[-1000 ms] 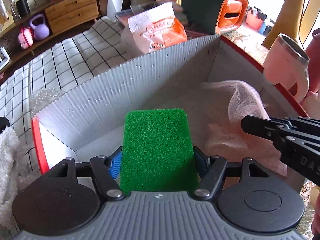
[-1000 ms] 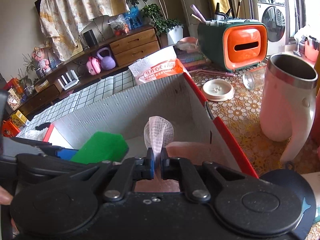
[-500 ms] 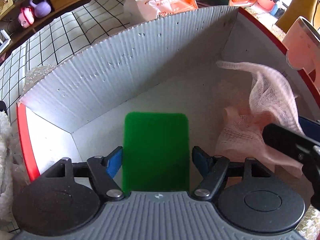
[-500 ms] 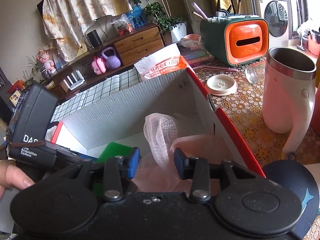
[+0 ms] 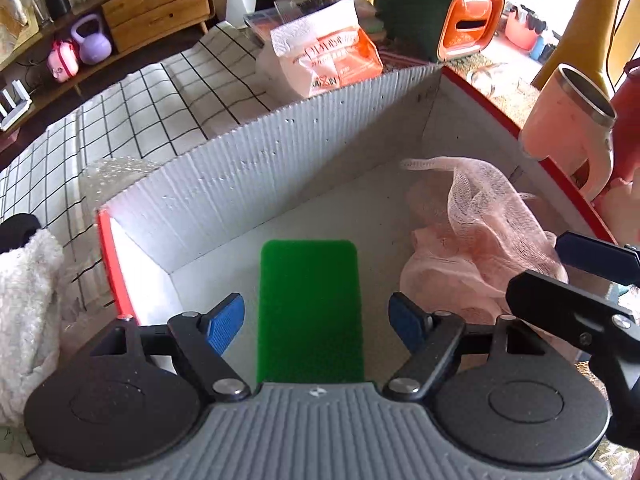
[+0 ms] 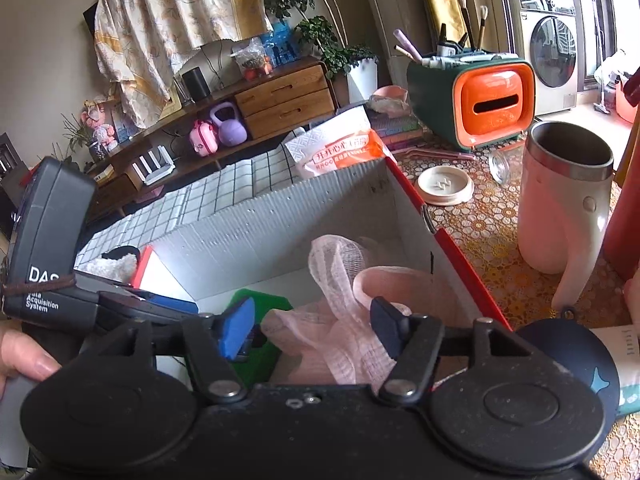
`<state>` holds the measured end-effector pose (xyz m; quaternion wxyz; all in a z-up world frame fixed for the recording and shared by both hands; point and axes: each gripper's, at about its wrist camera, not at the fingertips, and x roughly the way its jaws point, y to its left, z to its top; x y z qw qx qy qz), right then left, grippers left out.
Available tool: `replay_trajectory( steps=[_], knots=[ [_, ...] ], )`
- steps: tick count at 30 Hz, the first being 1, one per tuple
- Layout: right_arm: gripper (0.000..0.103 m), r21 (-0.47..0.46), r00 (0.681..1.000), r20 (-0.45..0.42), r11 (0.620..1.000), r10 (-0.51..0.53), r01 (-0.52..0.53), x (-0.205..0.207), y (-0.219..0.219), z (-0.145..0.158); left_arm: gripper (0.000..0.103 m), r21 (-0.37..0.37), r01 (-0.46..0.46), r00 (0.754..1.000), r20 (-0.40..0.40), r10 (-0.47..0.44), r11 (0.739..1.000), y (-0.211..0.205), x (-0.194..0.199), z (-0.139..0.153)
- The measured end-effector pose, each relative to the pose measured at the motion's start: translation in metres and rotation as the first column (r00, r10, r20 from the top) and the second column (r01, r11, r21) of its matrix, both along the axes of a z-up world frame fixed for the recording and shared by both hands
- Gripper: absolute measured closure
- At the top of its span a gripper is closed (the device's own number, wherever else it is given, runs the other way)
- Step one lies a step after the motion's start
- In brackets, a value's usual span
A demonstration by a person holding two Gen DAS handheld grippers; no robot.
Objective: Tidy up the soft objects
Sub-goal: 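Lower the sponge and puff into the box and open both tools, then withdraw both tools from the box toward the tissue and yellow cloth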
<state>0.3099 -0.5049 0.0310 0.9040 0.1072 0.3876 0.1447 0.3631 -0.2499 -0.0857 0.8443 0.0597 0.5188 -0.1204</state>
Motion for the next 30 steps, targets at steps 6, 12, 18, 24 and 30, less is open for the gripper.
replay_trajectory(
  steps=[6,12,18,24,30],
  knots=[
    [0.031,-0.011,0.999,0.032,1.000,0.010,-0.009,-0.019,0.000,0.021,0.024,-0.025,-0.022,0.999,0.046,0.023,0.999,0.018,-0.018,0.023],
    [0.026,-0.028,0.998,0.059,0.999,0.027,-0.025,-0.037,0.006,0.038,0.024,-0.040,-0.039,0.995,0.087,0.042,0.998,0.039,-0.040,0.041],
    [0.021,-0.047,0.996,0.079,0.998,0.048,-0.044,-0.054,0.018,0.051,0.024,-0.055,-0.040,0.992,0.117,0.046,0.998,0.056,-0.064,0.055],
    [0.013,-0.072,0.989,0.116,0.994,0.093,-0.085,-0.073,0.035,0.061,0.024,-0.084,-0.036,0.988,0.145,0.048,0.996,0.077,-0.091,0.068],
    [0.007,-0.071,0.978,0.155,0.989,0.138,-0.128,-0.095,0.055,0.071,0.018,-0.101,-0.026,0.982,0.182,0.045,0.994,0.107,-0.124,0.079]
  ],
)
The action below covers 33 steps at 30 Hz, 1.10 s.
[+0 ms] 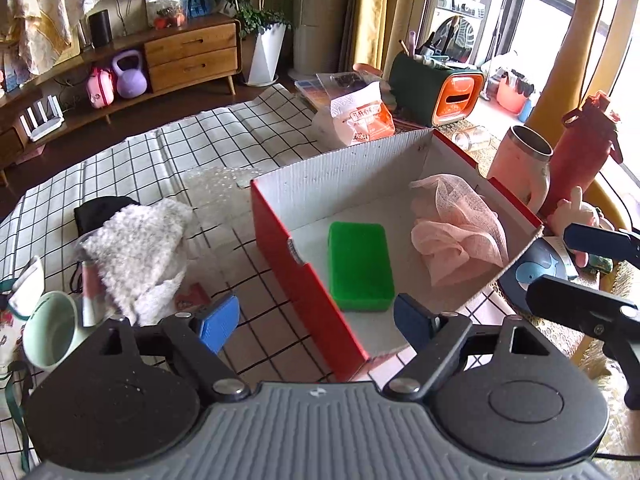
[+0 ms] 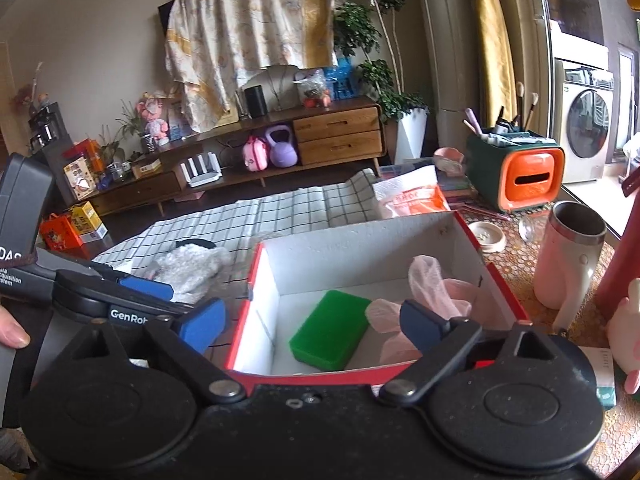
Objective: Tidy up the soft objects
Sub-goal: 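Withdraw both tools from the box toward the tissue and yellow cloth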
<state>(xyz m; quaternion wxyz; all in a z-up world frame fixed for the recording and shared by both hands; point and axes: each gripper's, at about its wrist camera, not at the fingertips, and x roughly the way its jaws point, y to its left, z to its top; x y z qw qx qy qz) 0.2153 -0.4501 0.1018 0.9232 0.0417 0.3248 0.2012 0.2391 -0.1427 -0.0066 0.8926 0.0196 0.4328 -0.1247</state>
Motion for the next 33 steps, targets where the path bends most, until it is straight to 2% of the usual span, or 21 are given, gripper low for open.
replay_trajectory(
  steps=[5,12,18,26,30,33],
  knots=[
    [0.003,0.001,0.999,0.019,0.999,0.038,-0.038,-0.015,0.020,0.004,0.018,-0.015,0.000,1.000,0.023,0.000,1.000,0.027,-0.026,0.006],
    [0.001,-0.023,0.993,0.044,0.994,0.105,-0.105,-0.033,0.053,0.004,0.004,-0.046,-0.021,0.998,0.060,0.024,0.999,0.071,-0.058,0.011],
    [0.001,-0.029,0.986,0.042,0.986,0.163,-0.162,-0.046,0.081,-0.002,0.002,-0.087,-0.046,0.994,0.093,0.054,0.995,0.109,-0.082,0.010],
    [0.001,-0.038,0.968,0.014,0.967,0.251,-0.250,-0.056,0.119,-0.020,0.000,-0.094,-0.117,0.982,0.140,0.129,0.989,0.158,-0.107,-0.009],
    [0.001,-0.054,0.954,0.000,0.953,0.299,-0.298,-0.061,0.142,-0.032,0.000,-0.124,-0.168,0.977,0.112,0.182,0.978,0.181,-0.111,-0.026],
    [0.001,-0.068,0.948,-0.028,0.945,0.318,-0.320,-0.063,0.159,-0.043,0.000,-0.133,-0.229,0.964,0.108,0.244,0.964,0.196,-0.116,-0.041]
  ],
)
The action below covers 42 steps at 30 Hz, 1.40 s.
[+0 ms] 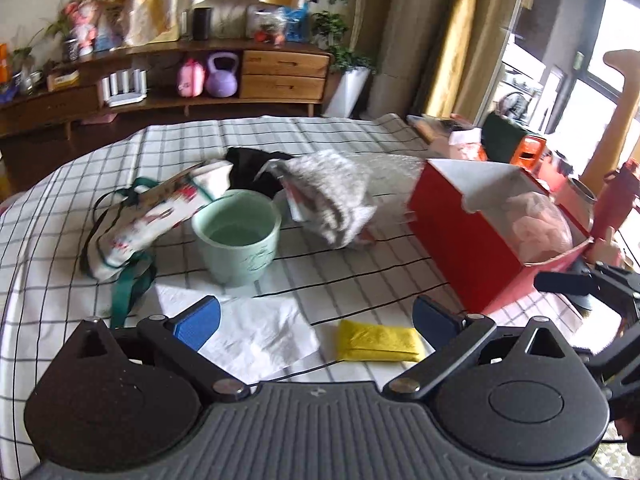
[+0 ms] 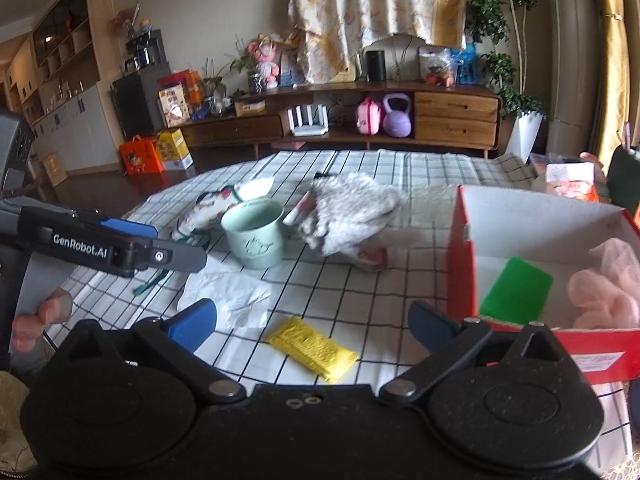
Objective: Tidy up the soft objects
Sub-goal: 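Withdraw both tools from the box toward the tissue and yellow cloth, then grasp the white tissue with the left tool while the right tool grasps the yellow cloth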
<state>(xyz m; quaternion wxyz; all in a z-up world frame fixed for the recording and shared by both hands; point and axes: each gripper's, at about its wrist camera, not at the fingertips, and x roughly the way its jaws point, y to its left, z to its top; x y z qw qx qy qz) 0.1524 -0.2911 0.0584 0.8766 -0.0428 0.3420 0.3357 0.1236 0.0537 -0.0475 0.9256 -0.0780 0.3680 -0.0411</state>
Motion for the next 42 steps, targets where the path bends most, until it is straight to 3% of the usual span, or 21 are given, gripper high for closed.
replay_trajectory(
  steps=[6,12,26,35,37,42],
  knots=[
    [0.003,-0.059,0.999,-0.020,0.998,0.027,-0.028,0.000,0.024,-0.027,0.000,-0.058,-0.076,0.996,-0.054,0.073,0.995,0.021,0.003,-0.034],
    [0.007,-0.092,0.995,-0.087,0.994,0.046,-0.054,0.014,0.038,-0.052,0.000,-0.043,-0.099,0.990,-0.101,0.094,0.994,0.029,0.016,-0.064],
    [0.016,-0.159,0.985,-0.159,0.983,0.067,-0.092,0.044,0.060,-0.093,0.000,0.054,-0.149,0.974,-0.163,0.156,0.987,0.029,0.056,-0.107],
    [0.019,-0.196,0.984,-0.153,0.973,0.091,-0.121,0.051,0.070,-0.104,0.001,0.128,-0.146,0.979,-0.122,0.162,0.981,0.016,0.062,-0.113],
    [0.022,-0.213,0.986,-0.140,0.970,0.091,-0.120,0.050,0.072,-0.105,0.004,0.133,-0.147,0.980,-0.114,0.163,0.980,0.016,0.061,-0.113],
    [0.036,-0.280,0.991,-0.089,0.953,0.095,-0.117,0.046,0.076,-0.109,0.031,0.172,-0.146,0.983,-0.088,0.162,0.974,0.013,0.059,-0.110]
  ],
)
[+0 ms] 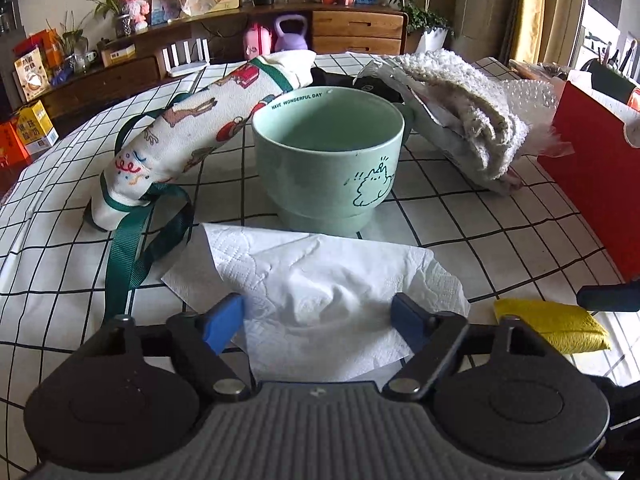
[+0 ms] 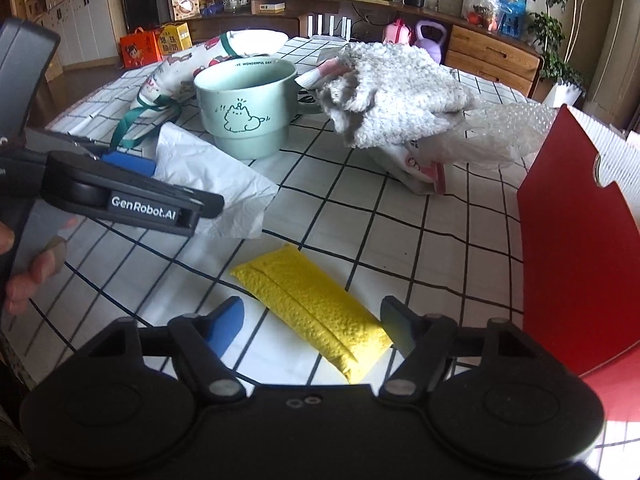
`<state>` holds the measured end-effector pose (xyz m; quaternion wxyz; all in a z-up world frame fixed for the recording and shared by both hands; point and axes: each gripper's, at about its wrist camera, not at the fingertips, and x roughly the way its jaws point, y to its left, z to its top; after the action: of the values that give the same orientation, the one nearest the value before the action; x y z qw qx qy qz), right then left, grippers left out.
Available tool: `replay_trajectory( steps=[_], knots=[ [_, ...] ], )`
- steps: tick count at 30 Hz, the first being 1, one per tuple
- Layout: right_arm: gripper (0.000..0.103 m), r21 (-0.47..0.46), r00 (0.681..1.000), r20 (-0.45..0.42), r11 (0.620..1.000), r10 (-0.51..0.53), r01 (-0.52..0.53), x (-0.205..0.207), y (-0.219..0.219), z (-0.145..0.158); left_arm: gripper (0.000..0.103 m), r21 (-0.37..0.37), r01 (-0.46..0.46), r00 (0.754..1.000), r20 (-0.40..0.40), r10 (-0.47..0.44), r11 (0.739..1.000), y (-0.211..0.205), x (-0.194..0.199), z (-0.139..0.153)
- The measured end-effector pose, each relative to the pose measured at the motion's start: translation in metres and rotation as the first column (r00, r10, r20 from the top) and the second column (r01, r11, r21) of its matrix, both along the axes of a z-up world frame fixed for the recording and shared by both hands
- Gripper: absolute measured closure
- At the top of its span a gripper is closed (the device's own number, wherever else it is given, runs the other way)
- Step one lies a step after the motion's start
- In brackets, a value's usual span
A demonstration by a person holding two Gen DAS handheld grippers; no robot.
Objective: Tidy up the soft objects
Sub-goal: 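Grasp the white tissue with the left tool while the right tool grasps the yellow cloth, then carry the white tissue and yellow cloth over the red shoebox with both tools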
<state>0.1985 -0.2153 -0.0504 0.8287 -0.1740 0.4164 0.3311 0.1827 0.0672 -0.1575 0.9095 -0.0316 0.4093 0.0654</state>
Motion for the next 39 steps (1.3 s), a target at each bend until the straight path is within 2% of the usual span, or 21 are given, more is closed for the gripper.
replay_trajectory(
  steps=[1,3,5,7,9,11,18,26,39],
  knots=[
    [0.039,-0.013,1.000,0.012,1.000,-0.001,0.002,-0.001,0.001,0.000,0.036,0.001,0.004,1.000,0.004,-0.004,1.000,-0.001,0.000,0.001],
    [0.046,-0.032,0.999,0.030,0.999,-0.012,0.013,-0.001,0.001,0.000,0.059,0.009,0.014,1.000,0.011,-0.014,1.000,-0.003,0.000,0.003],
    [0.052,-0.031,0.999,0.029,0.999,-0.021,0.022,0.000,0.000,0.001,0.069,0.005,0.018,1.000,0.010,-0.018,1.000,-0.005,0.000,0.004],
    [0.059,-0.034,0.999,0.032,0.999,-0.033,0.034,0.000,-0.001,0.001,0.072,0.001,0.018,1.000,0.010,-0.018,1.000,-0.005,0.000,0.004],
    [0.070,-0.028,0.999,0.027,0.999,-0.045,0.045,0.001,-0.004,0.003,0.085,-0.012,0.018,1.000,0.013,-0.018,1.000,-0.004,-0.001,0.005],
    [0.076,-0.010,0.998,0.010,0.998,-0.058,0.058,0.003,-0.007,0.004,0.086,-0.025,0.018,1.000,0.015,-0.018,1.000,-0.003,-0.002,0.006],
    [0.085,0.079,0.993,-0.037,0.990,-0.112,0.114,0.000,-0.020,0.015,0.090,-0.071,0.022,0.999,0.042,-0.019,0.997,0.002,-0.013,0.016],
    [0.089,0.181,0.987,-0.030,0.970,-0.161,0.164,-0.019,-0.035,0.037,0.090,-0.126,0.027,0.997,0.078,-0.017,0.992,0.002,-0.033,0.037],
    [0.090,0.293,0.976,0.036,0.936,-0.214,0.195,-0.048,-0.065,0.084,0.090,-0.188,0.090,0.985,0.161,-0.060,0.978,-0.018,-0.061,0.082]
  ],
)
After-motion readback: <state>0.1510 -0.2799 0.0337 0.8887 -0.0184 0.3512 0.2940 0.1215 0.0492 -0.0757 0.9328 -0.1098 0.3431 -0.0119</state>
